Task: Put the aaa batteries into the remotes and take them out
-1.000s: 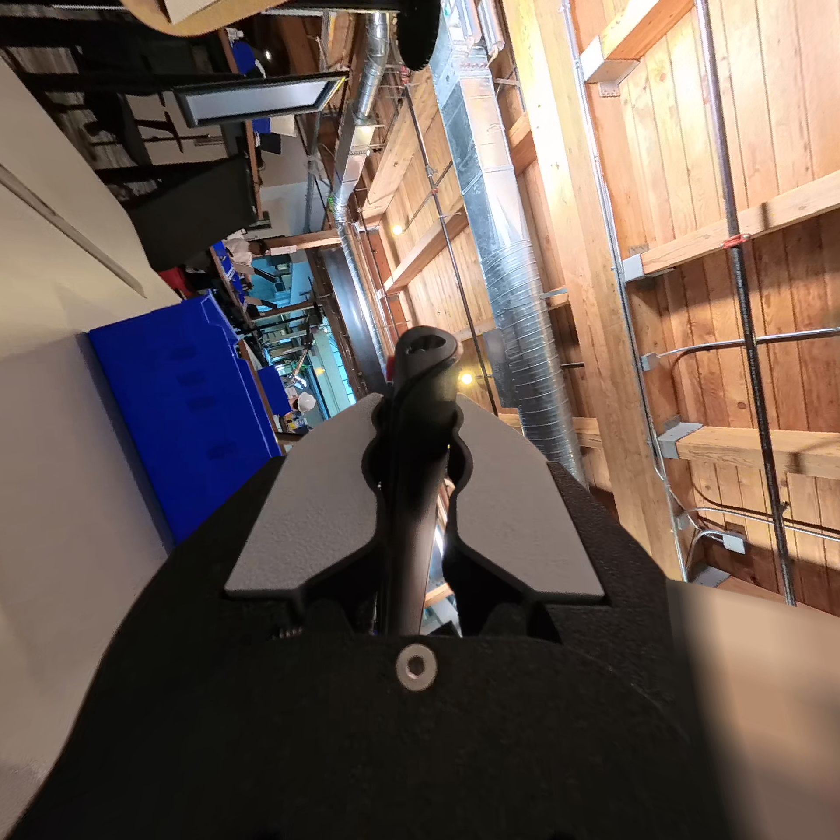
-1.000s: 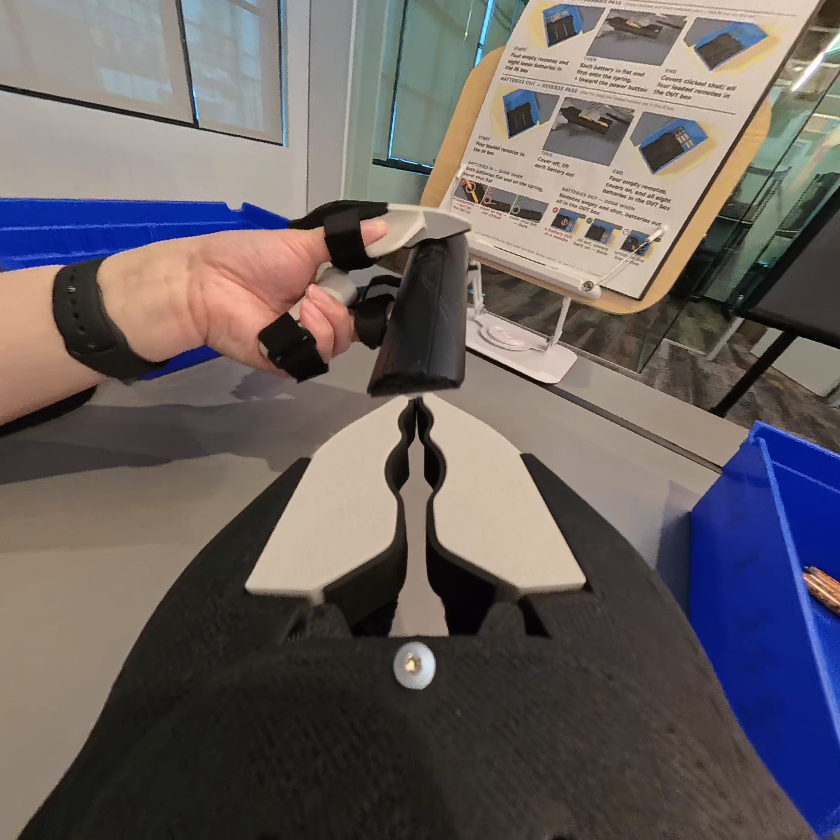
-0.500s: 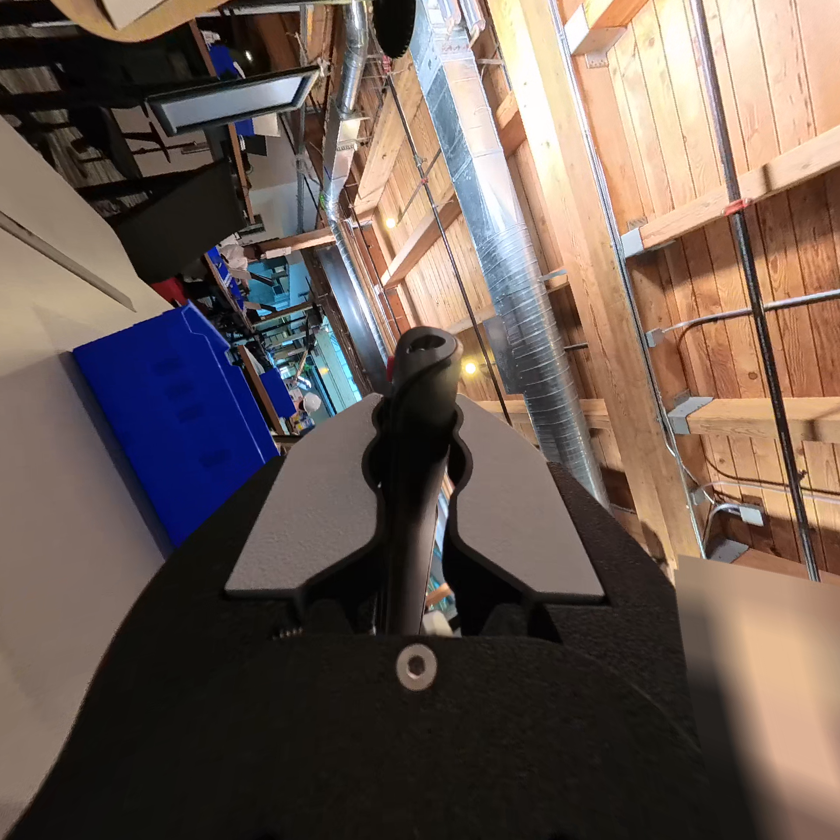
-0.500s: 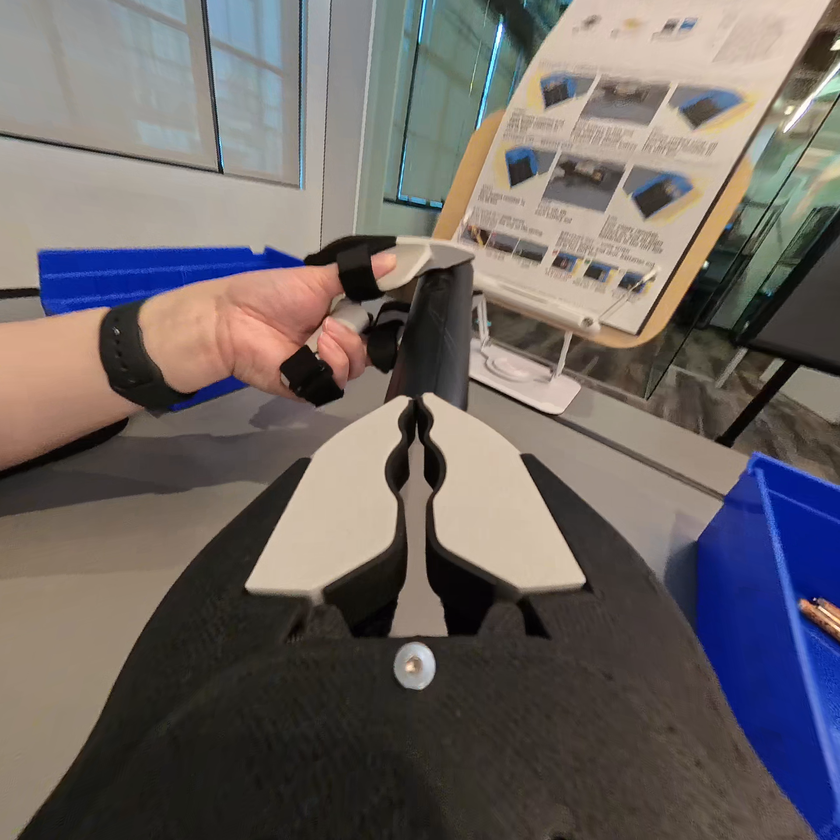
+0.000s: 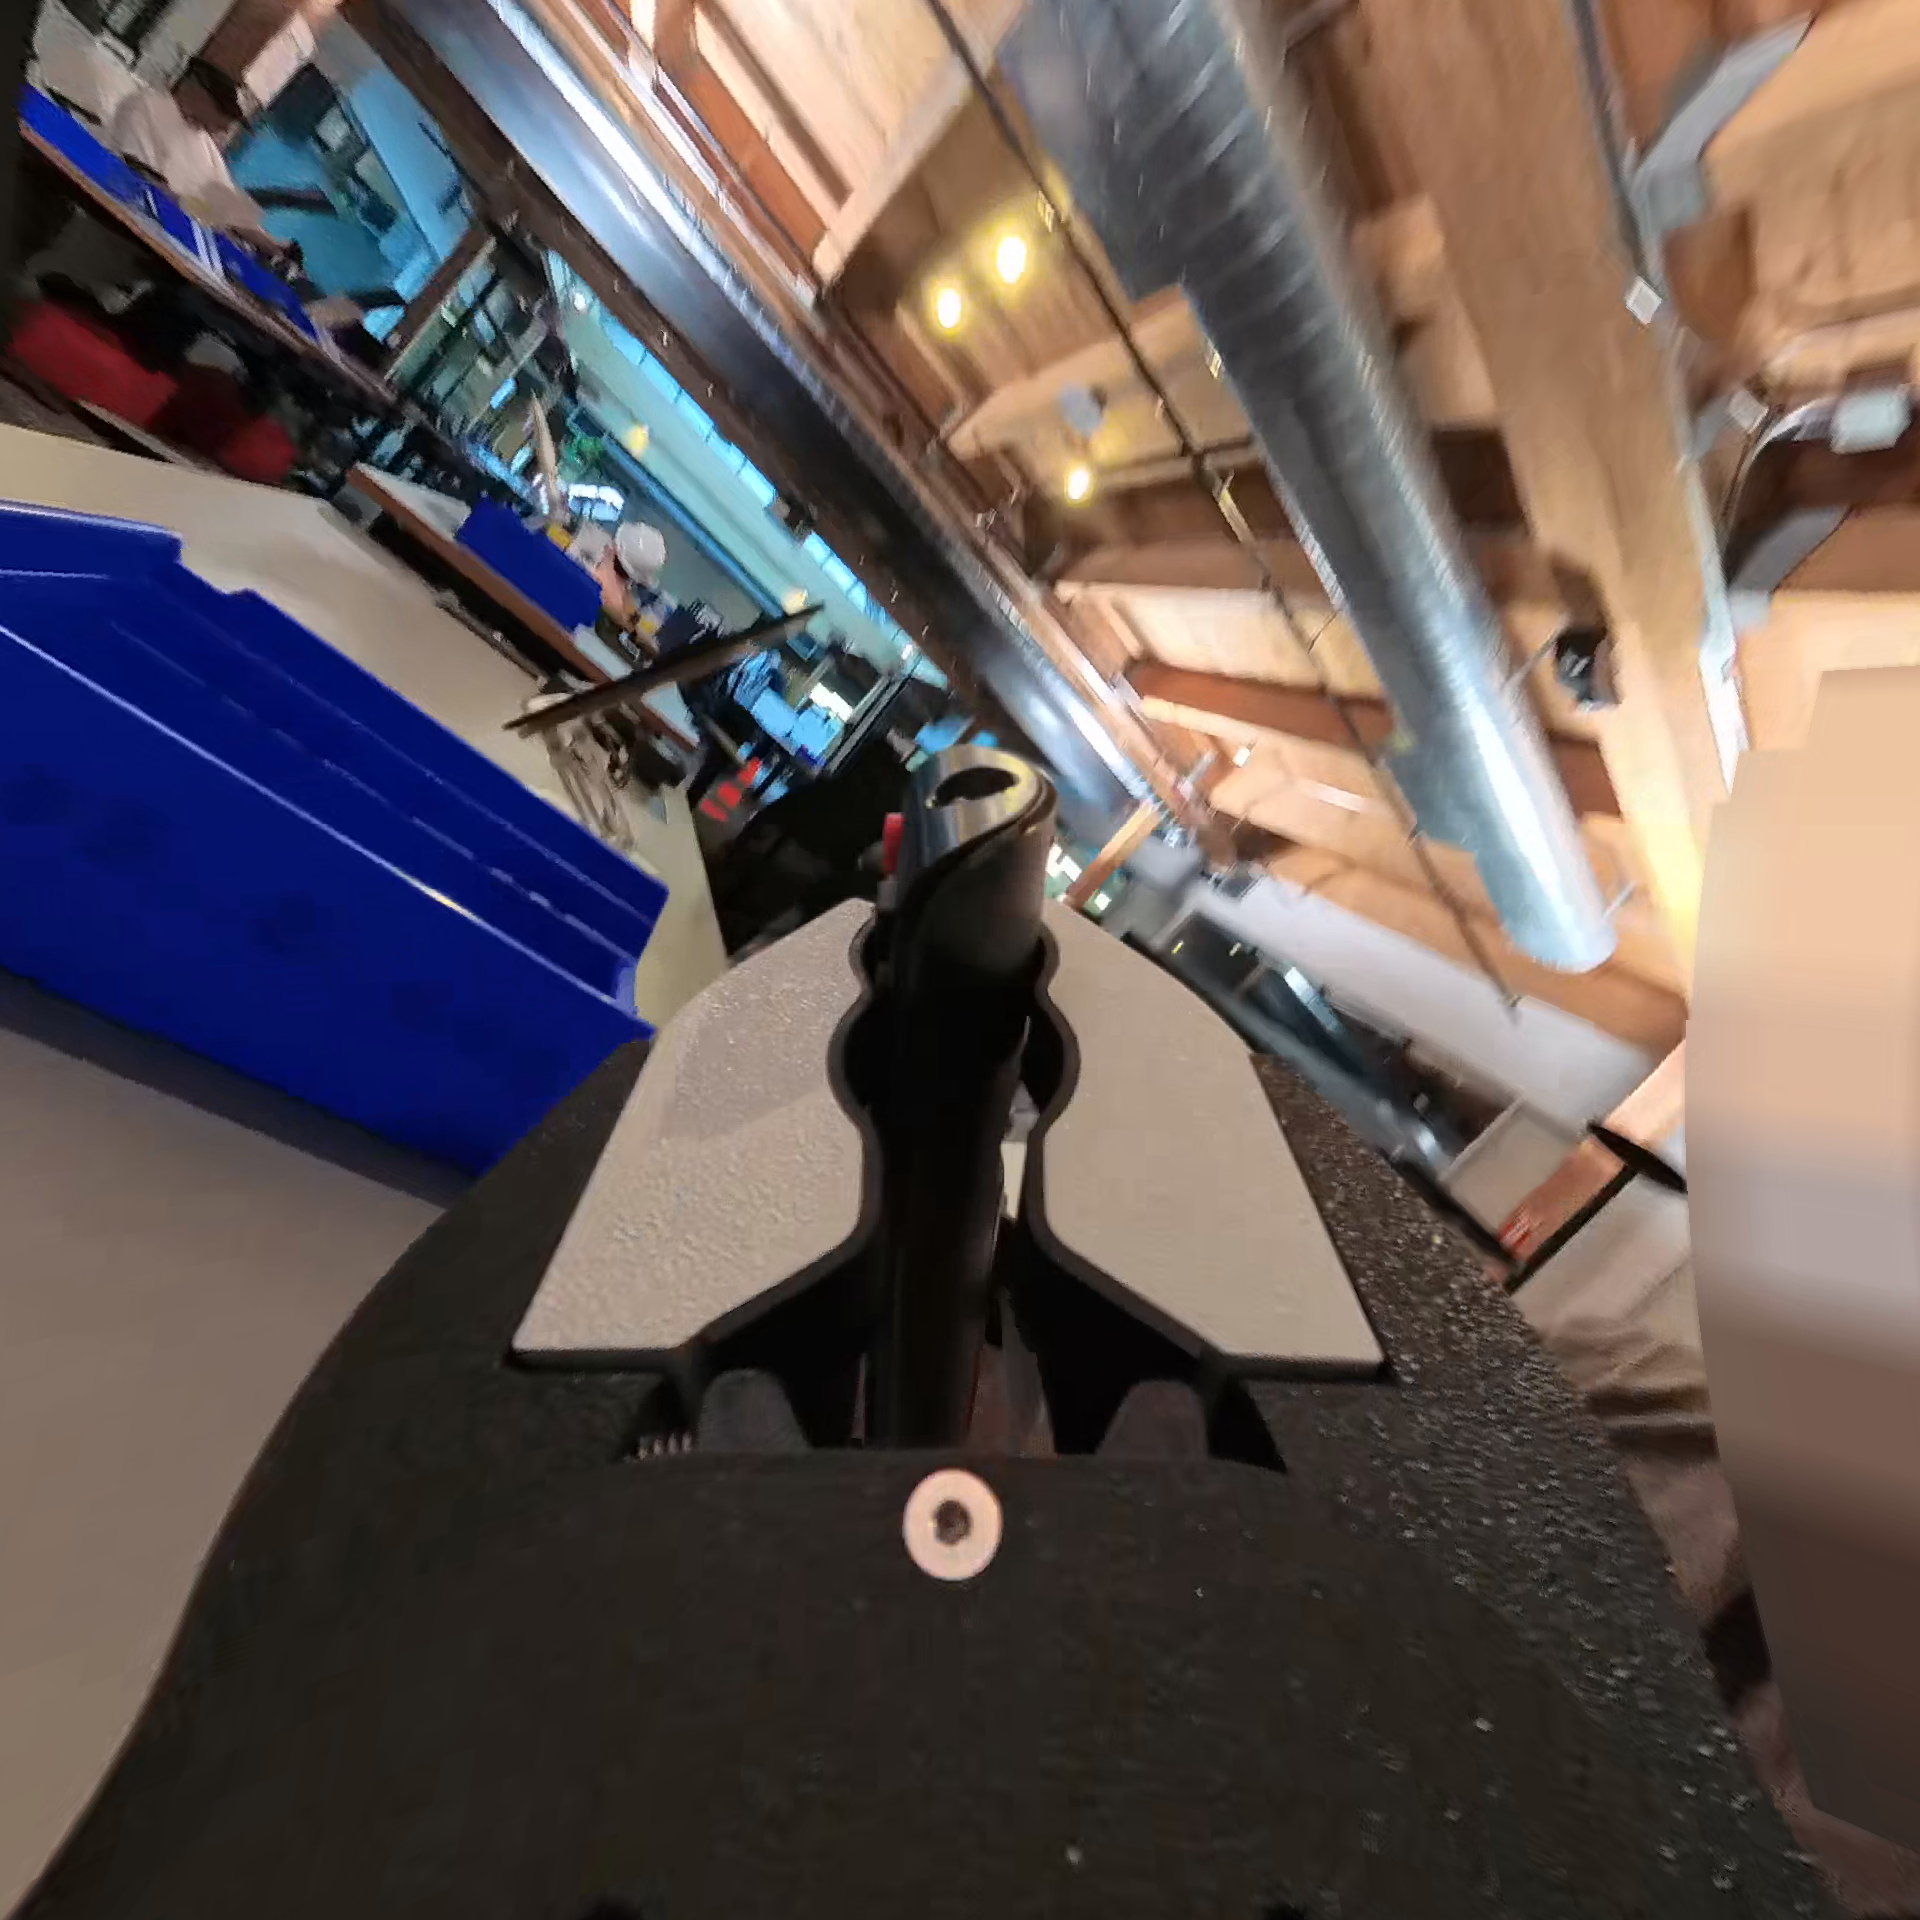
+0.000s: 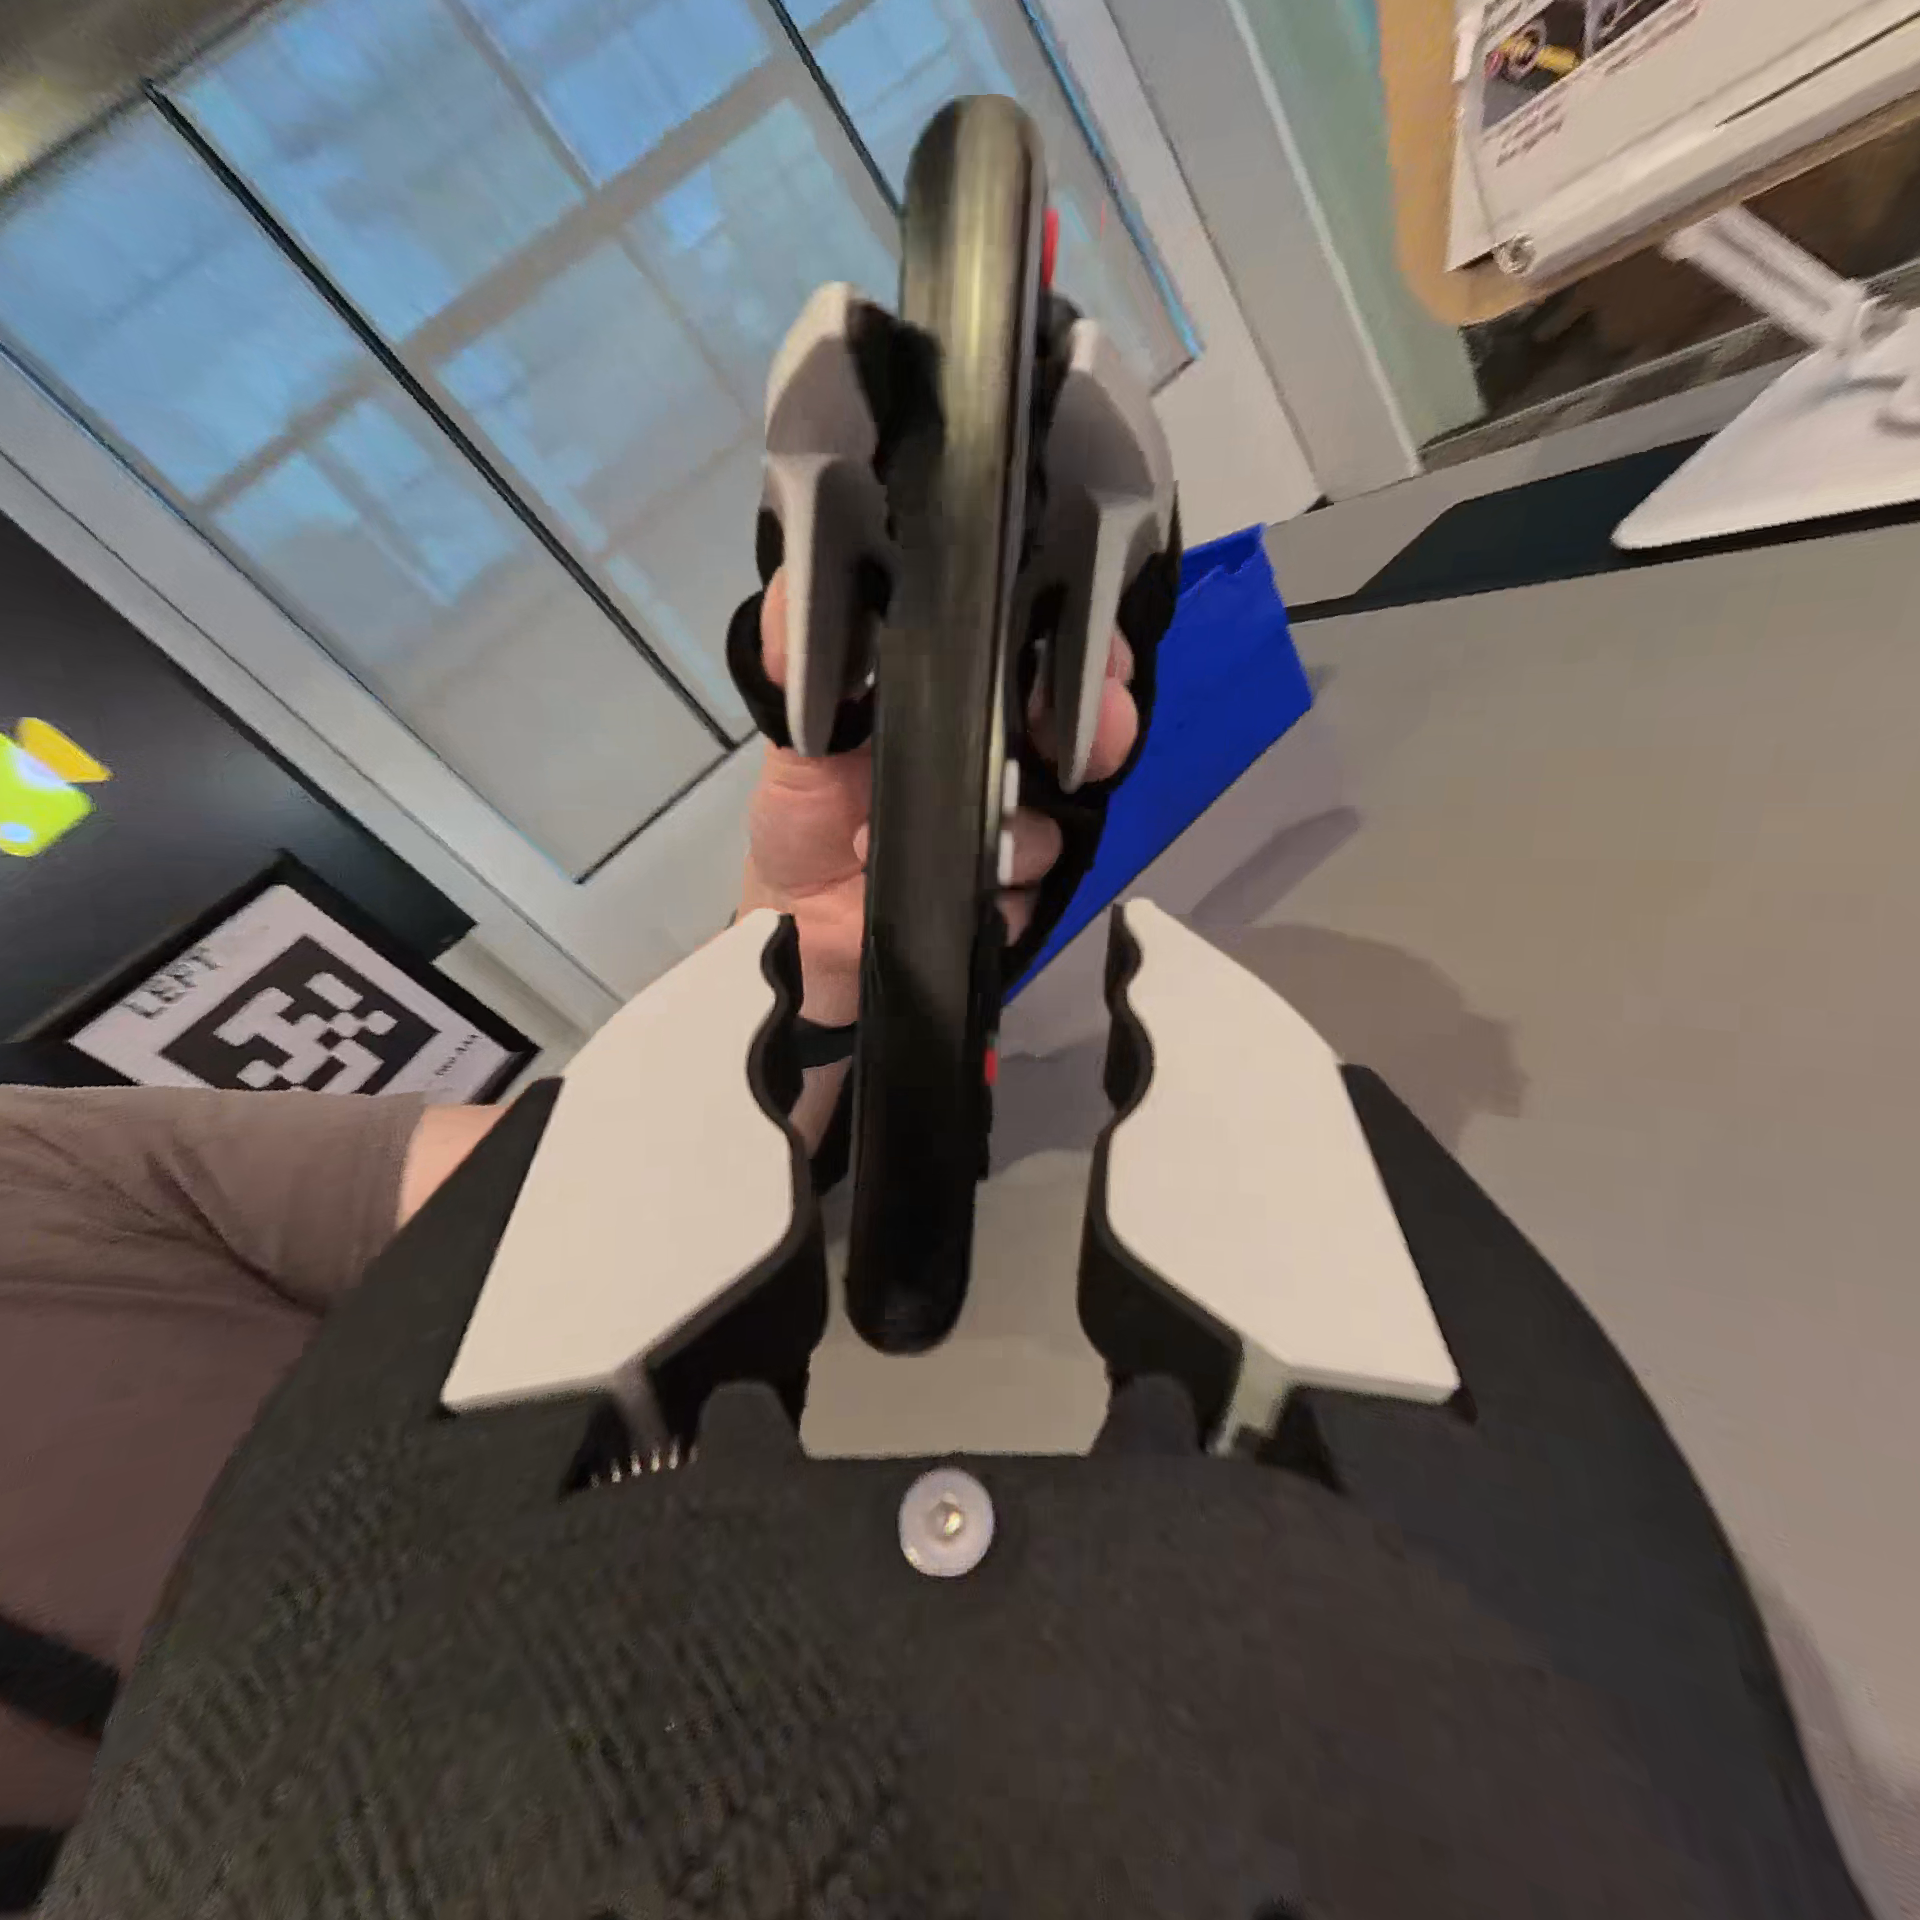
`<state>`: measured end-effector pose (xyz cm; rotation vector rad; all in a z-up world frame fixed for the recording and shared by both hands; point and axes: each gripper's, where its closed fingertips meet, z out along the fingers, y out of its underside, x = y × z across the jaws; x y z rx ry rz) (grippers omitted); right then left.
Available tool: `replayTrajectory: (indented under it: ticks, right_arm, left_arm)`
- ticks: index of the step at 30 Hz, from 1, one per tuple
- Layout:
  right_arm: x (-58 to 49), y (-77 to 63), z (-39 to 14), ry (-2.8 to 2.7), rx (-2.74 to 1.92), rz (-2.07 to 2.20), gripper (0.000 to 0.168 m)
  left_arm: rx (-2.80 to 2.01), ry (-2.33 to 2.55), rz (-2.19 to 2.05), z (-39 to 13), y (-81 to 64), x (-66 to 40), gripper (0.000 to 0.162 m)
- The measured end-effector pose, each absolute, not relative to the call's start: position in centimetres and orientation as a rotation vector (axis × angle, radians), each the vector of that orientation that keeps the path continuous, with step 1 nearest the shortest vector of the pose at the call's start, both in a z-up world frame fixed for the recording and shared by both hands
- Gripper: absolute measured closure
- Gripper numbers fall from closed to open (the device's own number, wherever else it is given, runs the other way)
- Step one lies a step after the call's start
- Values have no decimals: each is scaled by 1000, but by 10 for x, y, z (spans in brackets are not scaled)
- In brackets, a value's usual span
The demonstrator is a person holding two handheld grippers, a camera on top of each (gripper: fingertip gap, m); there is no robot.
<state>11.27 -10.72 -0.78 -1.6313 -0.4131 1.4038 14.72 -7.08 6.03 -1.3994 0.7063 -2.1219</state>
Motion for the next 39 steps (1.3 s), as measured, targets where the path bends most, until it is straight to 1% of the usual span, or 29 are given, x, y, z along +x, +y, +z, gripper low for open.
replayTrajectory:
  ticks: [2,3,6,7,9,10,12,14,16,19,26,30,37,39]
  right_arm:
    - [110,-112,-10,-423,-1626,1459,118]
    - [110,-114,-14,-451,-1637,1452,140]
    - [114,-120,-19,-521,-1683,1337,141]
    - [118,-120,-19,-534,-1707,1269,141]
    - [137,-120,-14,-582,-1766,1102,141]
    - [152,-121,-8,-609,-1787,1021,141]
    - [200,-119,10,-684,-1834,839,141]
    - [270,-108,19,-769,-1975,669,141]
    - [344,-91,8,-801,-2236,575,141]
    - [423,-77,-32,-943,-2630,344,141]
    - [453,-57,-104,-1556,-2832,177,140]
    - [446,-60,-126,-1811,-2801,297,139]
    - [445,-57,-150,-1900,-2900,392,137]
    - [444,-55,-154,-1908,-2923,381,132]
  left_arm:
    - [-1403,804,-2030,58,-80,154,138]
    - [-1406,844,-2012,57,-85,157,138]
    - [-1355,947,-1954,56,-97,161,137]
    - [-1337,930,-1938,60,-96,161,133]
    - [-1332,916,-1891,65,-92,157,107]
    - [-1331,951,-1862,67,-92,154,105]
    - [-1338,1004,-1782,70,-89,145,109]
    - [-1321,1037,-1718,76,-87,134,115]
    - [-1292,1044,-1707,86,-87,125,118]
    - [-1256,1052,-1721,98,-91,116,119]
    - [-1207,1085,-1665,115,-99,98,121]
    - [-1218,1126,-1615,114,-101,95,120]
    - [-1219,1106,-1662,114,-98,94,121]
    - [-1237,1106,-1639,110,-94,95,121]
